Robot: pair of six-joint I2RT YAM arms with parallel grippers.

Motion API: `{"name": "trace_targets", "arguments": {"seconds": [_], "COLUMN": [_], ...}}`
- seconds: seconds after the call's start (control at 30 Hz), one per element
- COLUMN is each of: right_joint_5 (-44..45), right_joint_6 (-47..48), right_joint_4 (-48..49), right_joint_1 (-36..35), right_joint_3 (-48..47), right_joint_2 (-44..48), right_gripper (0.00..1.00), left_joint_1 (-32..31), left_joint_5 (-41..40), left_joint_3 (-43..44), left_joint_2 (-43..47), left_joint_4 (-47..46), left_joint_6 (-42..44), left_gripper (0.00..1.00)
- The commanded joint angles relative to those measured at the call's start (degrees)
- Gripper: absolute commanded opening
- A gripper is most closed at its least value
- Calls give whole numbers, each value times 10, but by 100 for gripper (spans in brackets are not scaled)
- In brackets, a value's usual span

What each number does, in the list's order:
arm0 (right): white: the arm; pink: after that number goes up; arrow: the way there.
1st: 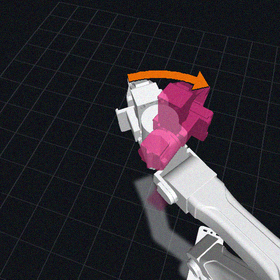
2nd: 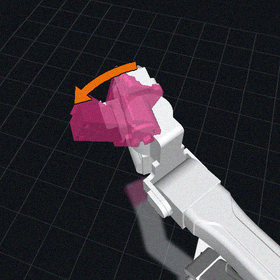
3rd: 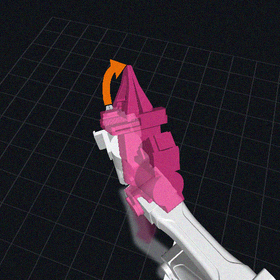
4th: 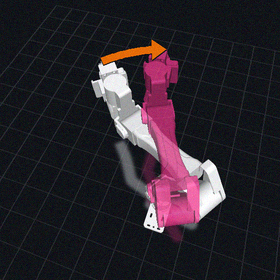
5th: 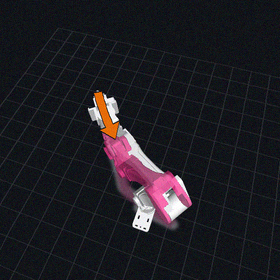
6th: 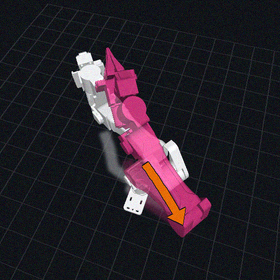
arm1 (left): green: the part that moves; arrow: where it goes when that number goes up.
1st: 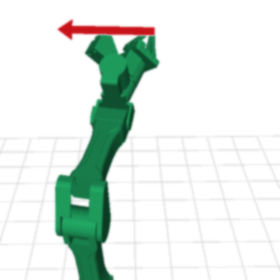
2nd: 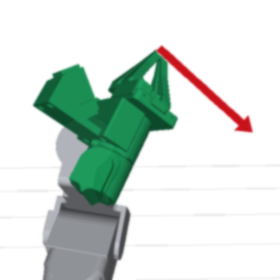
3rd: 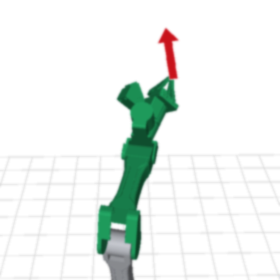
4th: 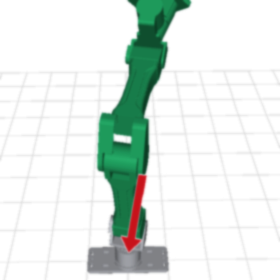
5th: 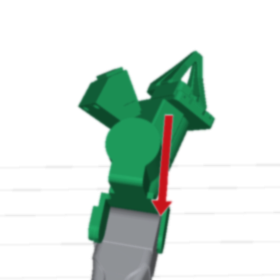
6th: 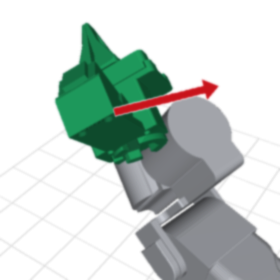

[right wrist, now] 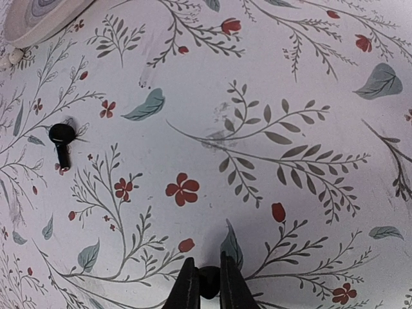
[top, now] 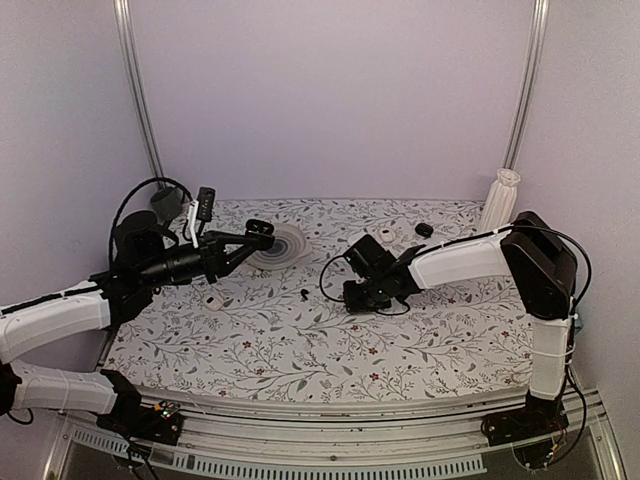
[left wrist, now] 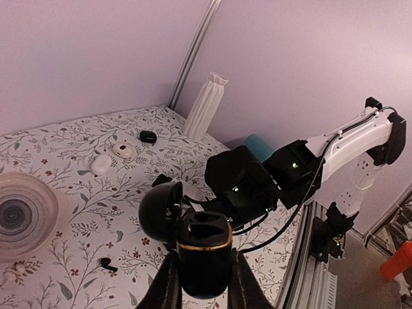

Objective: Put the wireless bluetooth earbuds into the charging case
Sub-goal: Adjust the right earbud at the center of the board.

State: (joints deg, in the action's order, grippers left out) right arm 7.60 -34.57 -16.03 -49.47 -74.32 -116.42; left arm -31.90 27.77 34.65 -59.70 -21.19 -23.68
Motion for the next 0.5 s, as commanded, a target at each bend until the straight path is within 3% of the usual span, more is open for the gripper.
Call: {"name": "trace_targets", "arguments": {"seconds": [0.0, 0.27, 0.47], "right_joint_5": [-14, -11, -8], "right_joint_6": [25, 62, 61], "right_joint_4": [11, -1, -22], "right_joint_1": [-1, -9, -20], "right_joint_3": [15, 7, -3], "right_joint_2": [22, 28, 45], "right_gripper": [7, 6, 18], "left_joint_1": [8, 8, 9], "left_joint_5": [-4, -12, -18], "left_joint_3": [-23, -45, -50], "left_joint_2": [-7, -4, 4], "left_joint_4": [-32, -44, -38], "left_joint_6": [-10, -25, -21], "left_gripper": [0, 0, 0]}}
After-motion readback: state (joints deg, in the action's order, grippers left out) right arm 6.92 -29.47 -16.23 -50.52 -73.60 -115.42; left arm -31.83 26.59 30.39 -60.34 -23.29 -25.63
